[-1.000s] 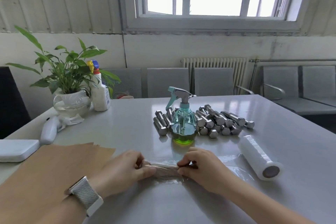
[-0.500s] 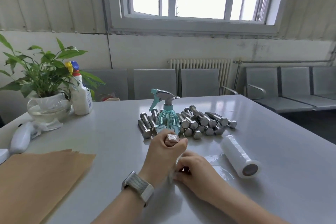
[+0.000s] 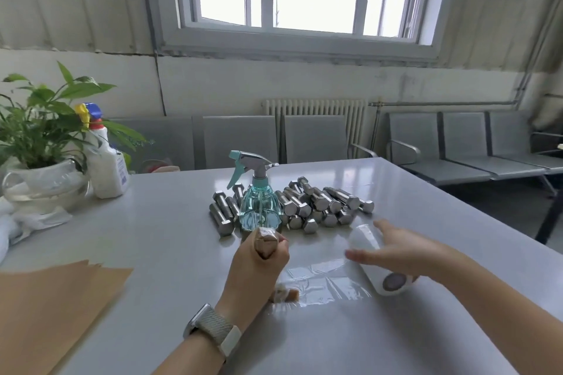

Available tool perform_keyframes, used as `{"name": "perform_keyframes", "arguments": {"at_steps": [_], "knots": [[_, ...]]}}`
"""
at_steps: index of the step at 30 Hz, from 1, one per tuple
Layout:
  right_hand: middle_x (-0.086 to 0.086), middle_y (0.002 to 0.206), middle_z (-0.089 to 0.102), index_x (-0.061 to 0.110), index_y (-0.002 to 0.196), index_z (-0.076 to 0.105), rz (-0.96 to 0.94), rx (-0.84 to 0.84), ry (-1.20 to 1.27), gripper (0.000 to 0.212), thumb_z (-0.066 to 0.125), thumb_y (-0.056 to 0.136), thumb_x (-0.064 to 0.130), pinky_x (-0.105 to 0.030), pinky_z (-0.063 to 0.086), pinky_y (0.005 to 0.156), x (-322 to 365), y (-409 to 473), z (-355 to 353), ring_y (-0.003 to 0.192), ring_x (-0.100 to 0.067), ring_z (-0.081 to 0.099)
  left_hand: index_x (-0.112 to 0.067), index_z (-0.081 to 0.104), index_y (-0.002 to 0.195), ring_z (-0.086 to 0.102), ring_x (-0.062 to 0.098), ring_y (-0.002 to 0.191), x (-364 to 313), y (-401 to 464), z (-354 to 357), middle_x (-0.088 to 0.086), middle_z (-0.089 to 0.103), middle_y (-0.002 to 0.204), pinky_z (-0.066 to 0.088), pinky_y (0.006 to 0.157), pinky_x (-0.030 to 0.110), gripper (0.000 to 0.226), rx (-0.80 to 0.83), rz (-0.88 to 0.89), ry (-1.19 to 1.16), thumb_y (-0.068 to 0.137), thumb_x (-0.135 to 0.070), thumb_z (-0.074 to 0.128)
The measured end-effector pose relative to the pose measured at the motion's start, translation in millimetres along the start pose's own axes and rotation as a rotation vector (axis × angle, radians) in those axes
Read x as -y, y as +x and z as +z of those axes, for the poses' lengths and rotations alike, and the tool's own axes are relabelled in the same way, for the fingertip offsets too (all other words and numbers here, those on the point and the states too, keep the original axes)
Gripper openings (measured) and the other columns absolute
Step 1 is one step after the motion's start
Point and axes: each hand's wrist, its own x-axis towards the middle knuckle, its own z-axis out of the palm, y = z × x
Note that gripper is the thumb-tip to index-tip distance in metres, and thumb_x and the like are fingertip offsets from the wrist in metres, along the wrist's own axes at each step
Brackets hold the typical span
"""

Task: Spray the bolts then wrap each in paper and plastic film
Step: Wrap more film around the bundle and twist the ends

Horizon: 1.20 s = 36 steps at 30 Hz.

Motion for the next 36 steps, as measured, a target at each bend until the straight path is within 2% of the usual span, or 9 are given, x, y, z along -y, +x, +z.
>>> {"name": "perform_keyframes", "arguments": {"at_steps": [5,8,12,16,20,23,27,32,36], "knots": [[-0.005,0.106,0.054,0.014,0.131,0.045,0.057,0.046,0.24,0.064,0.069,0.082,0.046,-0.031,0.057,0.065,-4.9,8.9,0.0,0.084,-0.021,0.062,0.003,0.057,0.082,0.047,0.016,0.061,1.6,-1.6,-0.5,0.006,0.05,0.071,0.046,0.054,0.026,0.02,0.086,-0.107,0.009,0.089,-0.016,0.054],[-0.013,0.089,0.064,0.008,0.111,0.058,0.071,0.147,0.784,0.037,0.066,0.084,0.033,-0.028,0.052,0.053,0.2,1.2,-22.0,0.061,-0.023,0.063,-0.003,0.058,0.084,0.052,0.021,0.062,-0.6,-4.7,1.9,0.009,0.049,0.077,0.054,0.05,0.03,0.015,0.159,-0.172,-0.076,0.092,-0.014,0.053],[-0.013,0.081,0.069,0.008,0.113,0.059,-0.096,0.155,0.957,0.038,0.066,0.084,0.032,-0.03,0.053,0.051,21.9,-9.2,-56.2,0.061,-0.024,0.065,0.007,0.062,0.089,0.061,0.021,0.063,-3.6,-3.7,7.7,0.014,0.067,0.077,0.053,0.064,0.035,0.021,0.158,-0.143,-0.004,0.093,-0.012,0.056],[-0.013,0.074,0.068,0.012,0.111,0.058,-0.161,0.177,0.968,0.039,0.07,0.08,0.032,-0.034,0.055,0.056,49.3,-8.6,-64.9,0.061,-0.029,0.066,0.013,0.058,0.084,0.062,0.016,0.052,-4.6,-4.1,7.6,0.007,0.065,0.064,0.048,0.047,0.019,0.026,0.231,-0.215,-0.212,0.096,-0.01,0.056],[-0.019,0.088,0.063,0.009,0.117,0.053,-0.165,0.225,0.922,0.073,0.076,0.057,0.044,-0.044,0.041,0.08,64.2,-10.0,-72.2,0.08,-0.038,0.063,0.001,0.054,0.066,0.054,0.019,0.039,-0.5,-2.4,3.0,0.005,0.058,0.047,0.05,0.049,0.029,0.048,0.252,-0.16,-0.162,0.094,-0.038,0.057],[-0.019,0.086,0.064,0.005,0.119,0.053,-0.171,0.235,0.946,0.063,0.072,0.071,0.041,-0.034,0.05,0.066,65.2,-6.5,-74.1,0.074,-0.036,0.065,-0.008,0.042,0.064,0.043,0.016,0.036,-3.0,-1.5,3.8,0.001,0.043,0.043,0.051,0.052,0.039,0.044,0.23,-0.16,-0.251,0.082,-0.044,0.059],[-0.018,0.077,0.068,0.003,0.121,0.053,-0.155,0.256,1.026,0.051,0.066,0.082,0.032,-0.03,0.053,0.051,60.0,-5.6,-74.6,0.06,-0.031,0.066,-0.01,0.035,0.08,0.025,0.008,0.036,-8.2,-1.2,-2.2,-0.002,0.029,0.053,0.021,0.035,0.018,0.04,0.255,-0.176,-0.374,0.082,-0.042,0.06],[-0.024,0.094,0.066,0.003,0.126,0.053,-0.162,0.224,1.037,0.089,0.083,0.048,0.034,-0.04,0.049,0.075,58.7,-9.6,-71.0,0.075,-0.038,0.066,-0.035,0.047,0.107,0.025,0.007,0.046,-2.2,-7.1,-40.7,-0.012,0.035,0.056,0.024,0.036,0.016,0.069,0.378,-0.11,-0.371,0.062,-0.086,0.056],[-0.02,0.089,0.065,0.001,0.118,0.06,-0.264,0.297,0.969,0.084,0.083,0.045,0.035,-0.04,0.049,0.078,76.0,-16.7,-68.5,0.078,-0.034,0.061,-0.044,0.058,0.119,0.041,0.003,0.054,9.3,-17.5,-65.9,-0.017,0.065,0.086,0.035,0.05,0.013,0.057,0.418,0.028,-0.225,0.08,-0.082,0.042]]}}
